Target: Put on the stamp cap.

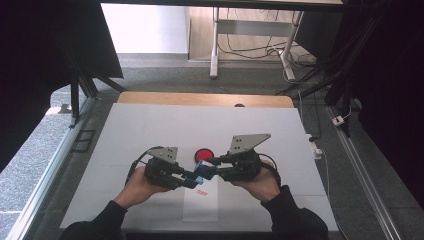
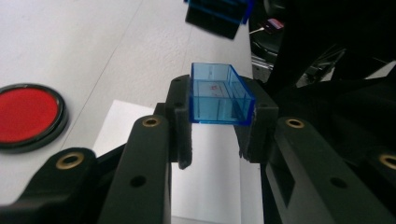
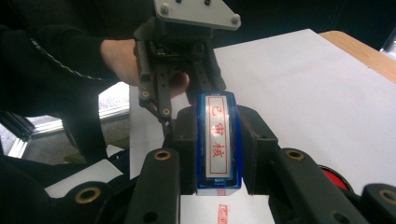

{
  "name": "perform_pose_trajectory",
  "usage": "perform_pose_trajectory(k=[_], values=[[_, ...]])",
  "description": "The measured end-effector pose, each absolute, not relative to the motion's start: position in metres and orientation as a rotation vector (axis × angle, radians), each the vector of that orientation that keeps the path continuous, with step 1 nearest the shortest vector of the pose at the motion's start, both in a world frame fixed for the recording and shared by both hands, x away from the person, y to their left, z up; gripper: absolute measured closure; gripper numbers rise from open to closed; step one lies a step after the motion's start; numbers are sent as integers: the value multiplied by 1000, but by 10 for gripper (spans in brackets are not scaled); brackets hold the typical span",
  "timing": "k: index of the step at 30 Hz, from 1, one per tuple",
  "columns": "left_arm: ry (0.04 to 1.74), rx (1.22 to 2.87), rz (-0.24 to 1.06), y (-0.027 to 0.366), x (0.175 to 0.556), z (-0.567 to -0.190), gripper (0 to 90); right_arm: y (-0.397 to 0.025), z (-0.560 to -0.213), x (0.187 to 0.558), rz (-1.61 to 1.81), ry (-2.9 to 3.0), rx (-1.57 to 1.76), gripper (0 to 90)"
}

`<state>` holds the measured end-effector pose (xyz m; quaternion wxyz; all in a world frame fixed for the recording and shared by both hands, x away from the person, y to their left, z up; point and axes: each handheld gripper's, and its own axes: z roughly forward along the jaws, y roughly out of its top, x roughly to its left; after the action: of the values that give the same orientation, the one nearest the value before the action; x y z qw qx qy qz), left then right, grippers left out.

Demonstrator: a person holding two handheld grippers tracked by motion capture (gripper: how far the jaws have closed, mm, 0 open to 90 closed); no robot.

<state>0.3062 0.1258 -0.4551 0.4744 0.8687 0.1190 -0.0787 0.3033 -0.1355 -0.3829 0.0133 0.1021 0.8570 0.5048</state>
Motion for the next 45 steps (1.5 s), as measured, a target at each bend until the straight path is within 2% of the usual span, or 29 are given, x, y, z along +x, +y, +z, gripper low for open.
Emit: perform_pose_trajectory(k=[17, 37, 45], values=[[125, 2075, -237, 121, 309, -454, 685, -131, -387, 302, 1624, 2725, 268, 711], [67, 1993, -253, 125, 307, -451, 689, -129, -385, 300, 1698, 2742, 238, 712], [62, 2007, -236, 125, 307, -452, 686, -130, -388, 302, 1718, 2754, 258, 711]])
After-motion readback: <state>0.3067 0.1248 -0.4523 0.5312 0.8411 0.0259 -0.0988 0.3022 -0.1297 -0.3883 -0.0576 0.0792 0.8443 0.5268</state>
